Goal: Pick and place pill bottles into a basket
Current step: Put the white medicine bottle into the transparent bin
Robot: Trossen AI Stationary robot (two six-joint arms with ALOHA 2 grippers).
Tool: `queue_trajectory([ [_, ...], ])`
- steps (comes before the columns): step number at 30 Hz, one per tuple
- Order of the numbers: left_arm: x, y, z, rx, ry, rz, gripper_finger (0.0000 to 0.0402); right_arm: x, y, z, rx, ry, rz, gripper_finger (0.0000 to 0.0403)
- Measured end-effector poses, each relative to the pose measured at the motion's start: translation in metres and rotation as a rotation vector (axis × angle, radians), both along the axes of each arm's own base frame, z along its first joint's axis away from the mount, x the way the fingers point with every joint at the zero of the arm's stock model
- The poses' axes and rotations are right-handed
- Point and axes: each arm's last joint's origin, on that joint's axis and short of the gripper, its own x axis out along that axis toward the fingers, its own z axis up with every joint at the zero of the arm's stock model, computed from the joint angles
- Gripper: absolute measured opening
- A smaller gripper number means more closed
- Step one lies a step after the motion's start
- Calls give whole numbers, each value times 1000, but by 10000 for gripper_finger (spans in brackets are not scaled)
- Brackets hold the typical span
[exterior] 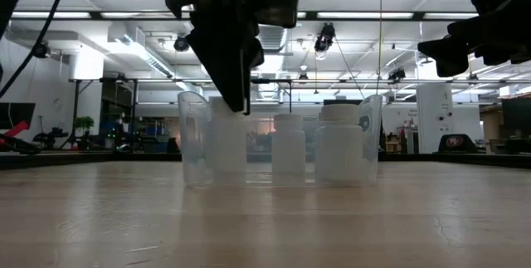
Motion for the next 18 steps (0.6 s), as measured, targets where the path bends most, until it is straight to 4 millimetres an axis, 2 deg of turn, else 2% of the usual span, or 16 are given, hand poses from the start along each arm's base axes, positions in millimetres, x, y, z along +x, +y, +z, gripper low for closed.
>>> queue_trajectory([
  [8, 1, -1, -10, -18, -31, 19, 140, 0, 0, 0, 4, 1, 0, 265],
  [14, -4, 0, -20, -9, 13, 22, 179, 0, 0, 0, 1, 0, 0, 265],
  [18, -4, 0, -21, -20, 15, 18, 185, 0, 0, 0, -2, -1, 0, 265],
])
